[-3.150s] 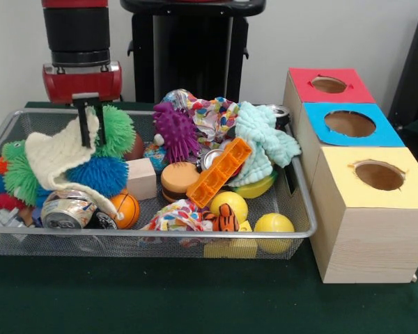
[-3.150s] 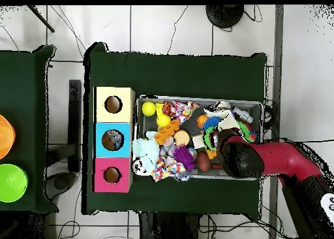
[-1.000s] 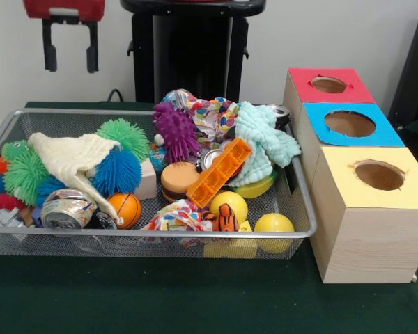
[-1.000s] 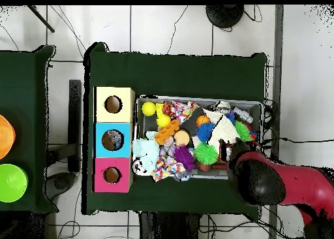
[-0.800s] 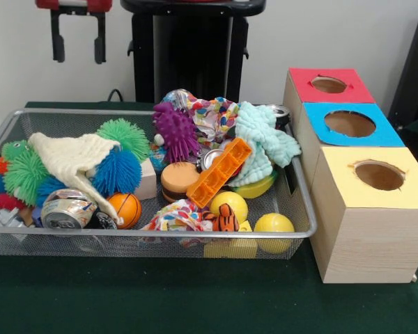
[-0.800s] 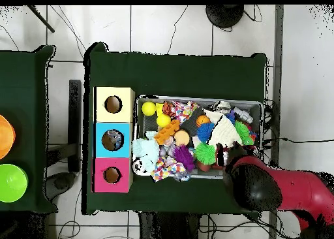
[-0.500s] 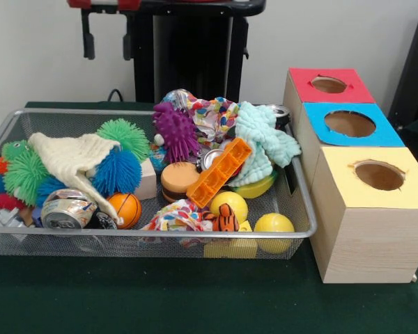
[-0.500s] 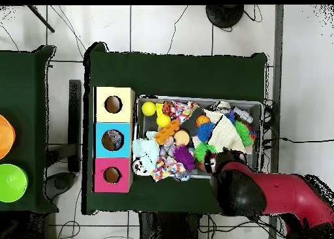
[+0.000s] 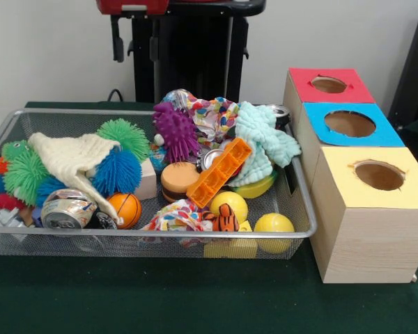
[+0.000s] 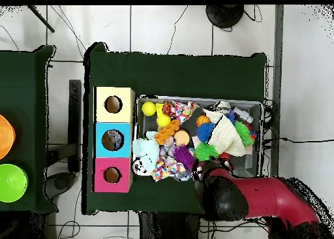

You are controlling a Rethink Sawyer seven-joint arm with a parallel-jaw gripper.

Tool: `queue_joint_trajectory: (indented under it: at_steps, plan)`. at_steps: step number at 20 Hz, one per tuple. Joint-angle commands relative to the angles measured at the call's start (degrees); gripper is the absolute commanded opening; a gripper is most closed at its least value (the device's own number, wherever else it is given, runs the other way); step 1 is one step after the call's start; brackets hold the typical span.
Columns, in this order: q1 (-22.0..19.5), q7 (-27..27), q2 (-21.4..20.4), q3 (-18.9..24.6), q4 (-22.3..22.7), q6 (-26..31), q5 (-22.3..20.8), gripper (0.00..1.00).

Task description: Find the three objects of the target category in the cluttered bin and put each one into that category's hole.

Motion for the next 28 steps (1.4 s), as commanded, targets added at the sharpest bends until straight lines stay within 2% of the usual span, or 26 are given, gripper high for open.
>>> queue_joint_trajectory:
  at_steps: [1, 7, 13, 20, 24, 28]
  plan:
    - [3.54, 8.66, 5.24, -6.14, 2.35, -5.91, -4.14, 1.0]
    - [9.7, 11.78, 12.12, -14.05, -0.21, -12.91, -7.01, 1.0]
    - [13.37, 11.42, 18.02, -19.92, -2.31, -19.05, -7.03, 1.0]
    - [15.24, 9.84, 22.75, -23.73, -3.74, -23.98, -6.03, 1.0]
    - [14.97, 8.47, 26.24, -24.23, -5.99, -25.7, -5.97, 1.0]
    - [13.9, 6.63, 27.99, -23.39, -8.1, -25.51, -5.8, 1.0]
